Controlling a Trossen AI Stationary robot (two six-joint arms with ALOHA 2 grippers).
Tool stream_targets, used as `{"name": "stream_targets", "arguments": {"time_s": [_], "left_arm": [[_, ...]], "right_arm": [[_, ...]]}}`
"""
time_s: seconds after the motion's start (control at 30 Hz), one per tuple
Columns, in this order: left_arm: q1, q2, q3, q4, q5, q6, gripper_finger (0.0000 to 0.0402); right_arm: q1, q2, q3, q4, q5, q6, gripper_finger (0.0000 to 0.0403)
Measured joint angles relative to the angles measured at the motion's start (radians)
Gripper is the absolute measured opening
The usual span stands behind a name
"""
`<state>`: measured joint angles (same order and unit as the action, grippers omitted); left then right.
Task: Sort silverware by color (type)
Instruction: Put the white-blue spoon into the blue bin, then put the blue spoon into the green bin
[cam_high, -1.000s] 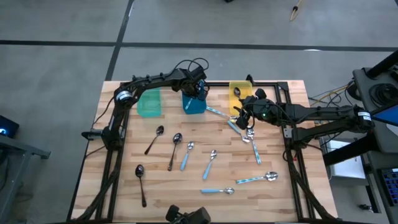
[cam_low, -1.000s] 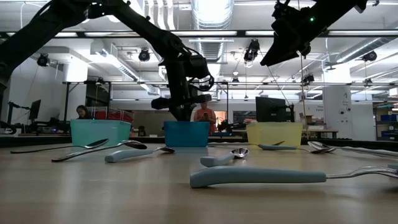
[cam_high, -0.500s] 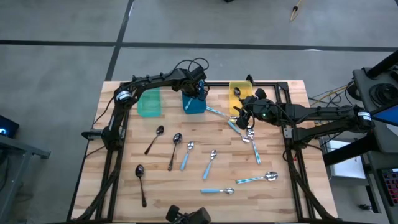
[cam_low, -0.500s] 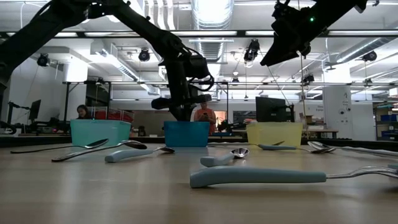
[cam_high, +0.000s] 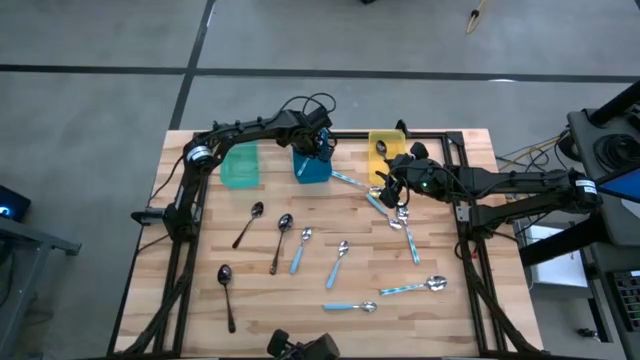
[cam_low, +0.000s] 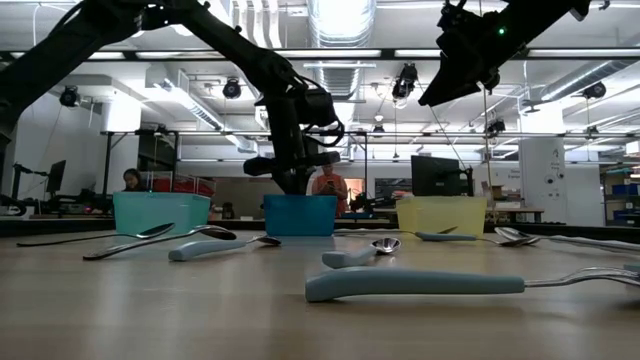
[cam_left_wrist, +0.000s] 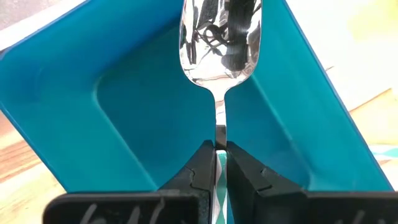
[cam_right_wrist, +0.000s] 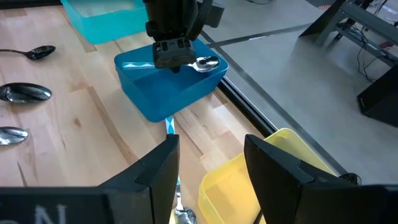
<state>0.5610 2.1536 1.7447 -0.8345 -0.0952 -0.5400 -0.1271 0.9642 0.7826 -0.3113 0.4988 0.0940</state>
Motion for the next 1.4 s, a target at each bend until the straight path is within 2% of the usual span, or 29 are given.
{"name": "stream_targets", "arguments": {"time_s": [0.4, 0.67, 0.93, 1.4], "left_arm": [[0.000, 0.000, 0.000, 0.004, -0.001, 0.001, 0.0010], [0.000, 0.000, 0.000, 0.005, -0.027, 0.001, 0.0031], [-0.001, 0.000, 0.001, 0.003, -0.027, 0.012, 0.0034], [-0.097, -0.087, 0.027, -0.008, -0.027, 0.273, 0.0035]], "right_arm": [[0.000, 0.000, -0.001, 0.000, 0.000, 0.000, 0.0175], [0.000, 0.000, -0.002, -0.001, 0.000, 0.000, 0.0173], [0.000, 0.000, -0.002, -0.001, 0.000, 0.000, 0.0175], [0.000, 0.000, -0.002, -0.006, 0.000, 0.081, 0.0165]]}}
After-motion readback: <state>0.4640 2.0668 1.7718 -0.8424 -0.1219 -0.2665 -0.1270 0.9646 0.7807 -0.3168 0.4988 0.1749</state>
